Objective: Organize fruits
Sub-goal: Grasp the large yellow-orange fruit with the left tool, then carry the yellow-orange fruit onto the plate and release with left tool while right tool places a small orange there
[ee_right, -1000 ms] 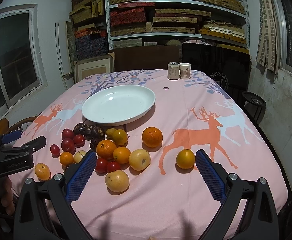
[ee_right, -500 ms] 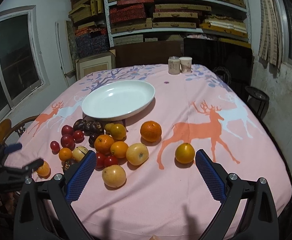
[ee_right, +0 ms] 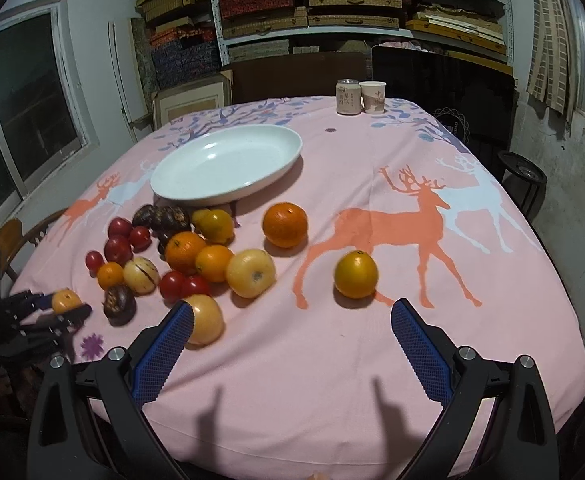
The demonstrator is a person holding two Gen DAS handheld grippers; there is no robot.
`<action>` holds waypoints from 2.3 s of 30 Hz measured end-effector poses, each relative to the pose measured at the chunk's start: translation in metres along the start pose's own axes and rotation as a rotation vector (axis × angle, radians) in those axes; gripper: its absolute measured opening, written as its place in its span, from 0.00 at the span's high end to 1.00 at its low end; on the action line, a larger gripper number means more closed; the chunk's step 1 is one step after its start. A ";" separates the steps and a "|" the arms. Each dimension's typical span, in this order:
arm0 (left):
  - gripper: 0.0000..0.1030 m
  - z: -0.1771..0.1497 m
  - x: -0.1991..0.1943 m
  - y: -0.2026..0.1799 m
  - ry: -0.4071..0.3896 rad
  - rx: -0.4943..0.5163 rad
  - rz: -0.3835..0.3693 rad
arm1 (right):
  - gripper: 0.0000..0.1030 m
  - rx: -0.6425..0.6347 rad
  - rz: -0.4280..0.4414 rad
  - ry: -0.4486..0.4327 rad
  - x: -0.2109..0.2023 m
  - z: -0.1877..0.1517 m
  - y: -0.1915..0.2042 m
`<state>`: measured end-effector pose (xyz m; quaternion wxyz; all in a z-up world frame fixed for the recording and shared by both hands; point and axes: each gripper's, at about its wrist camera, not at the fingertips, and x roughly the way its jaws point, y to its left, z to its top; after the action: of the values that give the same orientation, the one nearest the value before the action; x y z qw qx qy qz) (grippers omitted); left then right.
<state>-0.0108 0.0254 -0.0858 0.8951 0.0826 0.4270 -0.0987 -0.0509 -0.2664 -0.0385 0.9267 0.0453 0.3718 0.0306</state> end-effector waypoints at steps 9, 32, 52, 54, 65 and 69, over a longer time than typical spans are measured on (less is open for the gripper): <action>0.58 0.008 -0.018 -0.001 -0.043 -0.010 -0.041 | 0.17 -0.018 -0.002 0.022 0.026 -0.008 -0.036; 0.58 0.077 -0.017 0.015 -0.103 -0.018 -0.081 | 0.65 -0.001 0.095 0.010 0.061 0.065 -0.025; 0.57 0.286 0.190 0.023 0.137 -0.140 -0.142 | 0.44 -0.177 0.130 0.028 0.229 0.227 0.057; 0.41 0.285 0.177 0.030 0.098 -0.168 -0.158 | 0.43 -0.173 0.128 -0.013 0.216 0.226 0.055; 0.17 0.204 0.059 0.039 -0.014 -0.088 -0.180 | 0.40 -0.183 0.038 -0.011 0.127 0.148 0.021; 0.17 0.142 0.026 0.038 -0.016 -0.010 -0.129 | 0.40 -0.152 0.035 0.020 0.103 0.107 0.002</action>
<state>0.1210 0.0262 -0.0151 0.8906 0.0497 0.4249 -0.1546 0.0976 -0.2614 -0.0317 0.9230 -0.0193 0.3769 0.0754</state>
